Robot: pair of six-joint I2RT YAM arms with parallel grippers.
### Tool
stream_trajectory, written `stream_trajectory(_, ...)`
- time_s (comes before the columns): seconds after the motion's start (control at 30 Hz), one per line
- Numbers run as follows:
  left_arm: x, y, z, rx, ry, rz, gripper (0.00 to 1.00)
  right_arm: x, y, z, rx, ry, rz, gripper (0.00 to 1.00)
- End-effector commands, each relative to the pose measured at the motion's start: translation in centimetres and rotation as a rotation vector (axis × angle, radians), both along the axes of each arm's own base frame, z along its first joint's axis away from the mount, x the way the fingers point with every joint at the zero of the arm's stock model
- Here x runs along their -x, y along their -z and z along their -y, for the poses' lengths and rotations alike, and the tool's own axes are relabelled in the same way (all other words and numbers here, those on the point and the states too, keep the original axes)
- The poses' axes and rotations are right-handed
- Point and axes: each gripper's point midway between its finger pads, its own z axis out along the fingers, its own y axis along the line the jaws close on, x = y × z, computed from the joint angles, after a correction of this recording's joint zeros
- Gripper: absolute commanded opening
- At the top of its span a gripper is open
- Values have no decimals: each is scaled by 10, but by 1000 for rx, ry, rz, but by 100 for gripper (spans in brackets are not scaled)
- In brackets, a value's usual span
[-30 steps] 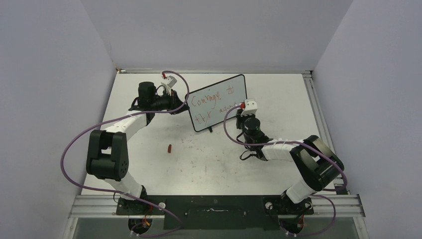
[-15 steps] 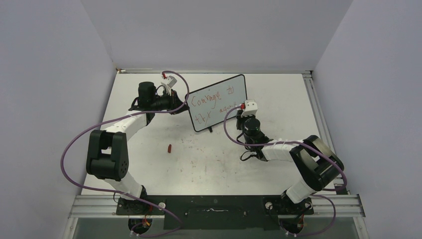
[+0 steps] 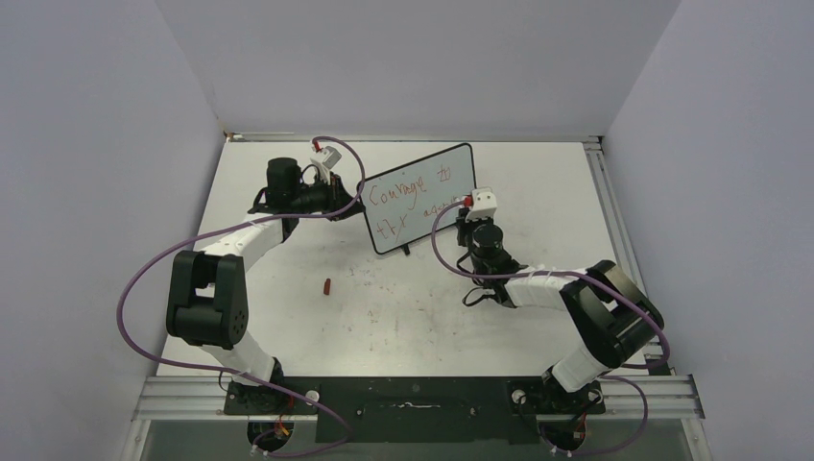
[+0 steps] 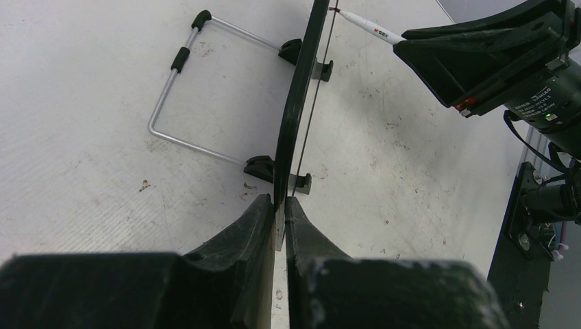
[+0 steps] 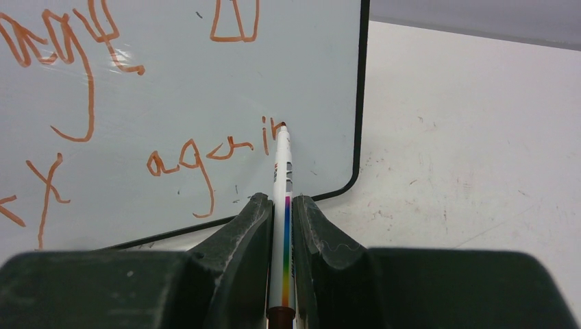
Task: Write a sentence on the whiteboard
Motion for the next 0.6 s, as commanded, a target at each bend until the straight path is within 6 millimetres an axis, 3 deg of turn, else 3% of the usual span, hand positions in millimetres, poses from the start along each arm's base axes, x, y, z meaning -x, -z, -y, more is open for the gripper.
stream_trajectory(0.0,-5,-30,2,19,17,78,0,-13,-31,3,-43,25,81,5)
stream_trajectory(0.23,-5,-30,2,19,17,78,0,-14,-23,5,-43,20,62,5)
stream_trajectory(0.57,-5,-30,3,20,18,78,0,-3,6,3,-52,1,-11,5)
